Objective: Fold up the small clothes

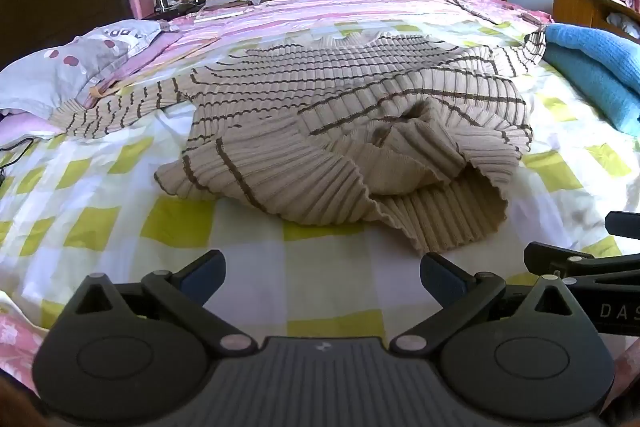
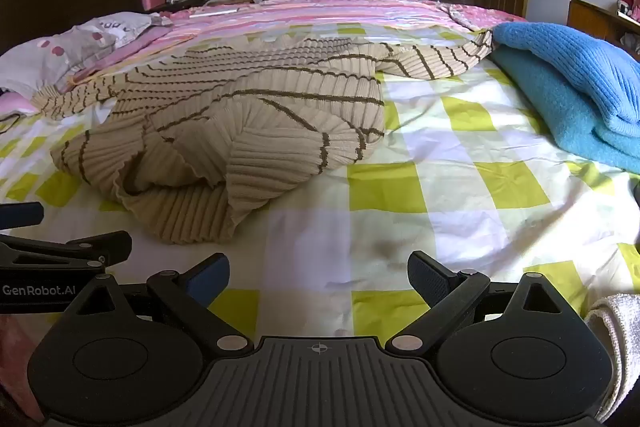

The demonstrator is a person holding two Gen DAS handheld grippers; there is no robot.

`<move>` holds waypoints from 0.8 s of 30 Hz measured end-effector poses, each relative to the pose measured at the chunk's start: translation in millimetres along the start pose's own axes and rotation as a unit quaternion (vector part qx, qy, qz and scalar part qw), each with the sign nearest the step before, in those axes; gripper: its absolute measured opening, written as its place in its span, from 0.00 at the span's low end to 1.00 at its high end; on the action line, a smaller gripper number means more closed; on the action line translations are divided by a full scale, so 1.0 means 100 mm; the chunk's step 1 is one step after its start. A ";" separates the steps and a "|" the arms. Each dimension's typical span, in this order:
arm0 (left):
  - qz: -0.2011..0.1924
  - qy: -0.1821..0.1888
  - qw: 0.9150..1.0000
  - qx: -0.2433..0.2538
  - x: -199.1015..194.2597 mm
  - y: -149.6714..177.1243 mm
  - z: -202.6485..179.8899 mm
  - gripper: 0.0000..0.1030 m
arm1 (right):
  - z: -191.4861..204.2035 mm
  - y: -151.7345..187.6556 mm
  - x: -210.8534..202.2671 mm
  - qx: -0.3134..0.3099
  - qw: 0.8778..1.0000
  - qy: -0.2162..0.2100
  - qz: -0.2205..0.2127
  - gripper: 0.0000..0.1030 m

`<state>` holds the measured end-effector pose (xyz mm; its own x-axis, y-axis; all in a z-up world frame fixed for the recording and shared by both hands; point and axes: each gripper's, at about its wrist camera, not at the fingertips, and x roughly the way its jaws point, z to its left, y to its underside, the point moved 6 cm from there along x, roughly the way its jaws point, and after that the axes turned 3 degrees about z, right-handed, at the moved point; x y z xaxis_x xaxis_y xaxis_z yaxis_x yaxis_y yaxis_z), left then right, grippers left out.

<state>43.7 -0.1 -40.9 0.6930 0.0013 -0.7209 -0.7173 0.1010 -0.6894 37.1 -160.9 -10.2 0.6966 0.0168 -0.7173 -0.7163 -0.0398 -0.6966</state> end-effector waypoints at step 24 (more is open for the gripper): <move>0.029 0.018 0.999 -0.011 0.09 0.07 0.00 1.00 | 0.00 0.03 0.04 -0.005 1.000 0.004 0.006 0.93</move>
<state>45.0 0.8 -52.0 0.6481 -0.0286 -0.7610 -0.7573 0.0807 -0.6480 37.8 -161.1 -14.6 0.6876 0.0073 -0.7260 -0.7249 -0.0501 -0.6871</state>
